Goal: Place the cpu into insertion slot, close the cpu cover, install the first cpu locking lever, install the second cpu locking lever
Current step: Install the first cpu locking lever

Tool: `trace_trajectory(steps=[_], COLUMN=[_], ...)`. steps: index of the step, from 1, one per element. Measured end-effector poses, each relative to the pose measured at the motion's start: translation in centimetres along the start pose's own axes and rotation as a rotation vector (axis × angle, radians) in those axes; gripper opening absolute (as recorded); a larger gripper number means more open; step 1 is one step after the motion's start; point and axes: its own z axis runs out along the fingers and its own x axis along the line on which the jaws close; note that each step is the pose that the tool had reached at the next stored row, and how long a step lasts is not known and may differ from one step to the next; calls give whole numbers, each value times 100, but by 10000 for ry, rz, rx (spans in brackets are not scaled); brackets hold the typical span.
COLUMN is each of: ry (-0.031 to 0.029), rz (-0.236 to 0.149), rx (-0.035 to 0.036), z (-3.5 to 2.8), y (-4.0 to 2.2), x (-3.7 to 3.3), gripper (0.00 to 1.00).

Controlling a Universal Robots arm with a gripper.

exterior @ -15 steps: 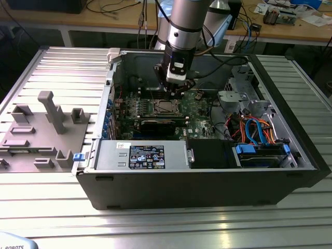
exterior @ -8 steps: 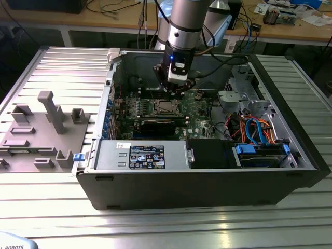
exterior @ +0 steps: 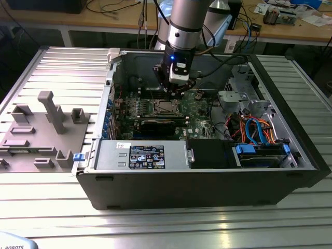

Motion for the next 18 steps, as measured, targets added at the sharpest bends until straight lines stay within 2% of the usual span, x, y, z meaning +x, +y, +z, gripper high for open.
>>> trace_trajectory(steps=[18], ry=[-56], rz=[-894], rx=[62], z=[0], y=[0], x=[0], gripper=[11])
